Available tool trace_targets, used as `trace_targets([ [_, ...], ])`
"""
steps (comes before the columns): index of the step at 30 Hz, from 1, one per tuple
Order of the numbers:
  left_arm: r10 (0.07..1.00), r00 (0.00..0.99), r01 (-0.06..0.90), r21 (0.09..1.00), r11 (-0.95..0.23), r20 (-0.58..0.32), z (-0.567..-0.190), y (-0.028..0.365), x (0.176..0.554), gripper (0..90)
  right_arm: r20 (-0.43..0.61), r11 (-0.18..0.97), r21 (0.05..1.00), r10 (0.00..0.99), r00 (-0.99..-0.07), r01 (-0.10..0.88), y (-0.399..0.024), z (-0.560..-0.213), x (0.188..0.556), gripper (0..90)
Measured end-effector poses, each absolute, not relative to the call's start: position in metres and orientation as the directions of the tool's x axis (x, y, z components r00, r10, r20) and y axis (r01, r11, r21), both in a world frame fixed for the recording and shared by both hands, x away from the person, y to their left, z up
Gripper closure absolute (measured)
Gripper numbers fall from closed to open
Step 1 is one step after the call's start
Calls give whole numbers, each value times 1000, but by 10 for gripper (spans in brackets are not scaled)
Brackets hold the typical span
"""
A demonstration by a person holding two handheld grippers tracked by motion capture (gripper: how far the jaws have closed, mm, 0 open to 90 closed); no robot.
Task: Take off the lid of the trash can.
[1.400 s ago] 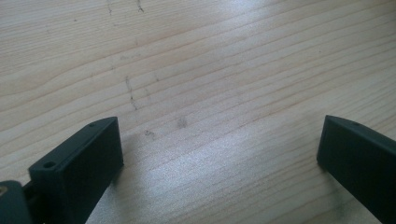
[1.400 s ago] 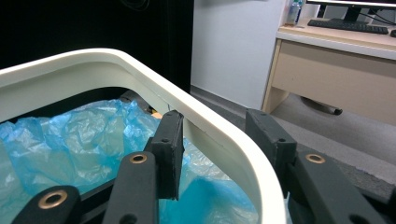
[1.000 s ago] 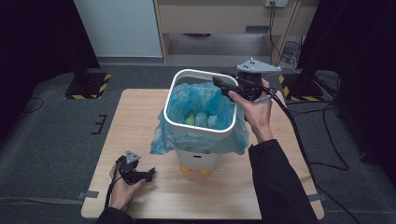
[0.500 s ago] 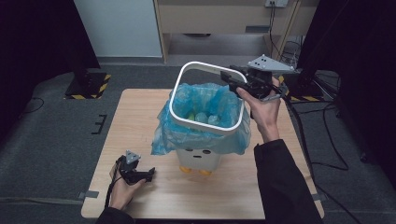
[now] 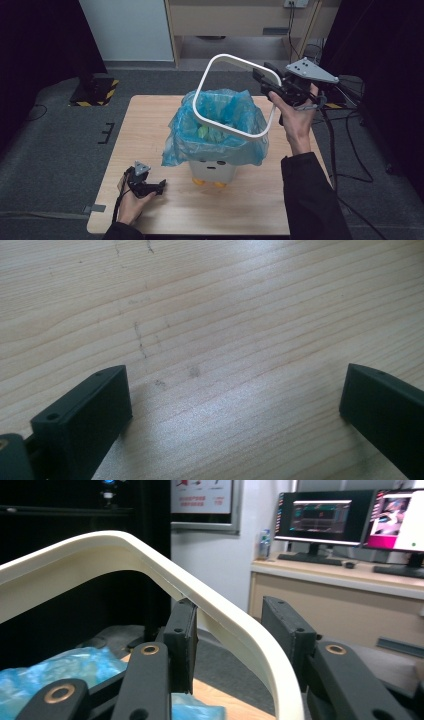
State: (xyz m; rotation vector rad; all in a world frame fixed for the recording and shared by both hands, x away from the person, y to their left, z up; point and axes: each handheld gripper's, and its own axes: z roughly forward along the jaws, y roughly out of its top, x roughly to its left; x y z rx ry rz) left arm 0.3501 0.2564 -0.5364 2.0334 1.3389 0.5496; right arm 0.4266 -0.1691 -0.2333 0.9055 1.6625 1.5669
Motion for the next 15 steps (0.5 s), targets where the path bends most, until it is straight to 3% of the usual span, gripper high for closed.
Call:
trace_targets([
  [15,920,392,655,703,-277,-3,-536,256,350,0,-18,1,999,898,-440,-39,-208,-226,405,590],
])
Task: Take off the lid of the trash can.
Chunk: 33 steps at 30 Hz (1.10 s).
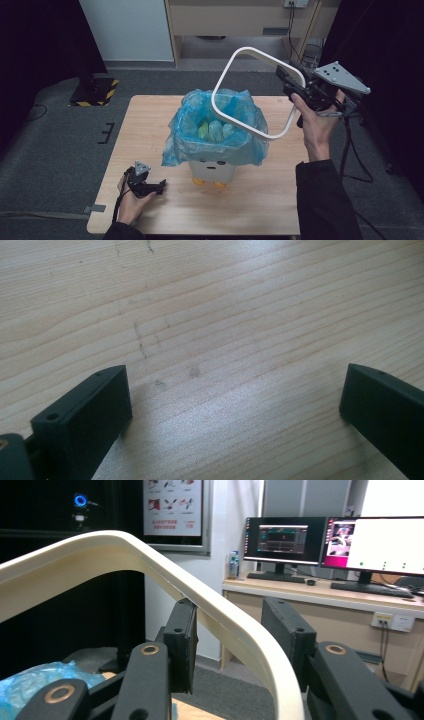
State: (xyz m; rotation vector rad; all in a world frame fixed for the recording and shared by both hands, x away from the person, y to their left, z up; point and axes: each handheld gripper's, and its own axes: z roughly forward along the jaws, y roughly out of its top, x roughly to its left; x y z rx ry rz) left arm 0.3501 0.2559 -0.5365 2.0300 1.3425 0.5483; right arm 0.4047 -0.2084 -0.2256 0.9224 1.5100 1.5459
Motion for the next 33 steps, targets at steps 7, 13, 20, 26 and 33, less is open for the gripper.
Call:
trace_targets([
  [7,919,395,656,699,-284,2,-536,256,350,0,-20,-4,998,918,-396,-61,-229,-230,398,590],
  [13,920,393,657,700,-282,1,-536,256,350,0,-6,-24,996,935,-356,-80,-245,-237,393,590],
  [20,920,392,657,699,-281,2,-536,256,350,0,9,-44,993,952,-306,-108,-261,-247,388,590],
  [26,920,392,657,699,-281,2,-536,256,350,0,31,-64,991,964,-263,-118,-275,-258,384,590],
  [33,920,392,657,700,-281,1,-536,256,350,0,45,-72,990,977,-208,-123,-290,-272,378,590],
])
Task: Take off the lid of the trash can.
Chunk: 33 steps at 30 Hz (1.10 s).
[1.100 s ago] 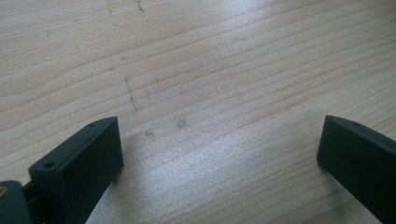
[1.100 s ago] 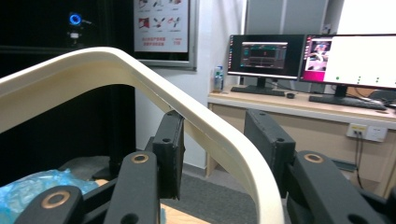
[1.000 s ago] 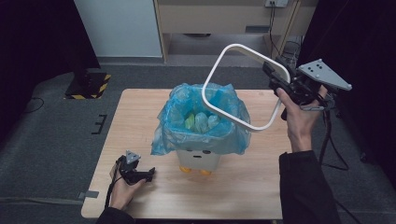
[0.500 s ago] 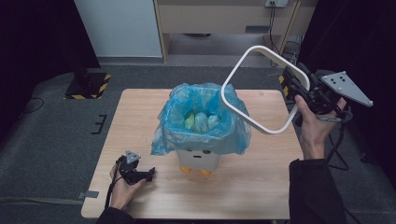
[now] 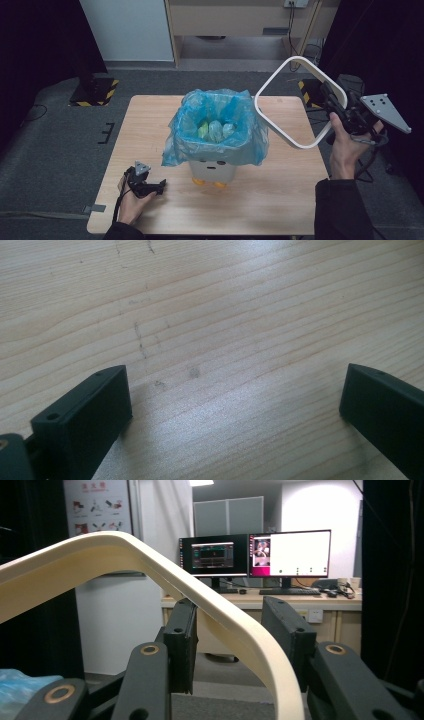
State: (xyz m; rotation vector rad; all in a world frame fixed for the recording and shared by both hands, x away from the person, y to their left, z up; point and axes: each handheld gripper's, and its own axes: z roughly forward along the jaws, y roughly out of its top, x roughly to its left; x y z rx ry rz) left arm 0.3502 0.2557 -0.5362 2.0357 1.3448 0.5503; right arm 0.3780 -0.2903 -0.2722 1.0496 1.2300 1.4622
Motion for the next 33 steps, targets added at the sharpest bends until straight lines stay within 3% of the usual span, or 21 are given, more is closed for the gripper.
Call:
trace_targets([
  [19,920,392,657,700,-281,2,-536,256,350,0,62,-71,994,992,-111,-81,-315,-322,379,589],
  [33,920,392,657,699,-281,2,-536,256,350,0,54,-56,998,994,-90,-14,-315,-369,385,589],
])
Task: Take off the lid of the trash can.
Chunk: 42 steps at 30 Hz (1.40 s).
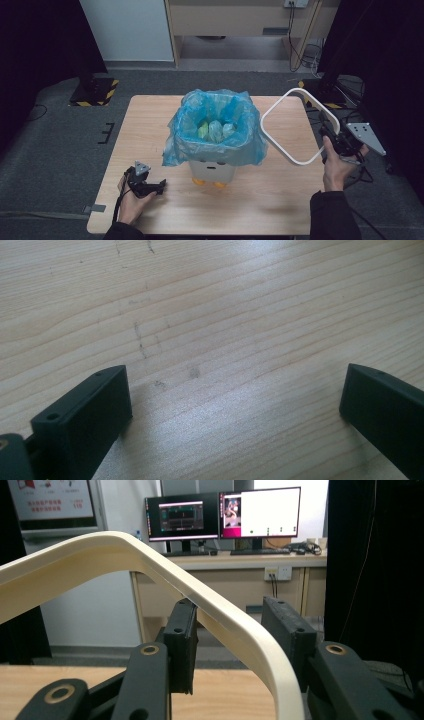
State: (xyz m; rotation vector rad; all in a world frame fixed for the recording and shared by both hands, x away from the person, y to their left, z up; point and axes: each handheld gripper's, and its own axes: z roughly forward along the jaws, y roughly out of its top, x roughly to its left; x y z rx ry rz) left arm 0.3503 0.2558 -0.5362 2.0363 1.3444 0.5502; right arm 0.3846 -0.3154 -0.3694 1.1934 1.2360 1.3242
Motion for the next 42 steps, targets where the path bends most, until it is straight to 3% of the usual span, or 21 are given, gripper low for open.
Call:
trace_targets([
  [22,921,390,658,699,-280,2,-536,256,350,0,13,2,991,994,-104,137,-312,-438,391,589],
  [42,921,388,658,699,-279,2,-536,255,350,0,-19,73,957,982,-188,280,-306,-484,396,589],
])
